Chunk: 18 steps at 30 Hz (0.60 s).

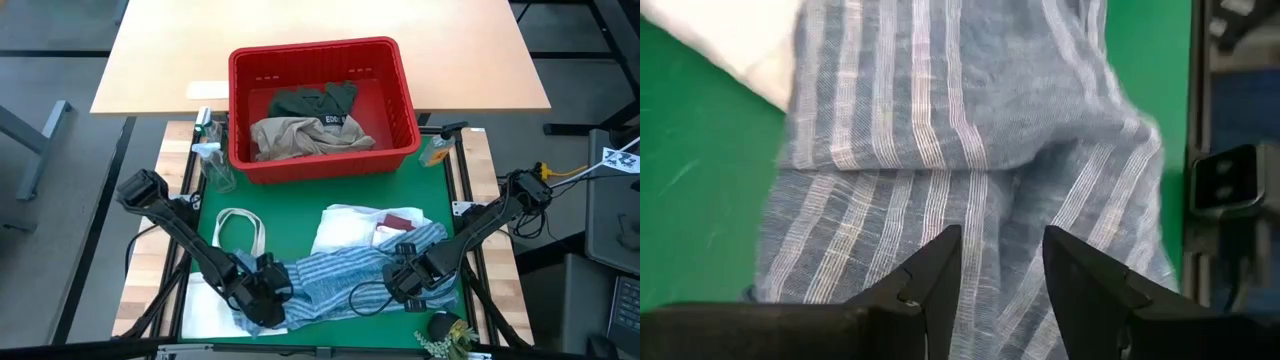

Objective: Fold Laundry from Bin
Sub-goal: Fold the blue checkered polo shirt

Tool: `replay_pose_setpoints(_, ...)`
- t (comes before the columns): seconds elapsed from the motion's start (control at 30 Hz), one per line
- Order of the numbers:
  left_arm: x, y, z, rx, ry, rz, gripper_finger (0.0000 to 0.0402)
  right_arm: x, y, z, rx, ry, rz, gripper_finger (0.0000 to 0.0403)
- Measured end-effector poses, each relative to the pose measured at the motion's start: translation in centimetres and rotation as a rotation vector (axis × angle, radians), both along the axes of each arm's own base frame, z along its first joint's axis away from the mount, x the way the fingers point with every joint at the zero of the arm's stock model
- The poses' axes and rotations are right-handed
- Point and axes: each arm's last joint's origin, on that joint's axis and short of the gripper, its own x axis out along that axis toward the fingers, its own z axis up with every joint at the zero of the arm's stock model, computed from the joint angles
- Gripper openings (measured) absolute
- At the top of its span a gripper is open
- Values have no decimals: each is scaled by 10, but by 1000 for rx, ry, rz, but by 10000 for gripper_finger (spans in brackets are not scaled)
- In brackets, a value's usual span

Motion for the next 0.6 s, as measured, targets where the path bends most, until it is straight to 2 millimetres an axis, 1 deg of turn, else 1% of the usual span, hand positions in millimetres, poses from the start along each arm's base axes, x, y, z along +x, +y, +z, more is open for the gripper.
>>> replay_pose_setpoints(0.13, 4, 2, -7, 36, 33, -60, 148, 0, 0, 0, 1, 0, 0, 127)
replay_pose_setpoints(0.23, 6, 0, -16, 84, 55, -96, 152, 0, 0, 0, 1, 0, 0, 127)
replay_pose_setpoints(0.37, 9, 0, -28, 110, 88, -98, 150, 0, 0, 0, 1, 0, 0, 127)
replay_pose_setpoints(0.47, 10, -1, -33, 117, 99, -97, 129, 0, 0, 0, 1, 1, 0, 127)
replay_pose_setpoints(0.53, 10, 0, -34, 122, 101, -93, 99, 0, 0, 0, 1, 1, 0, 127)
replay_pose_setpoints(0.6, 10, -1, -34, 118, 96, -89, 57, 0, 0, 0, 1, 1, 0, 127)
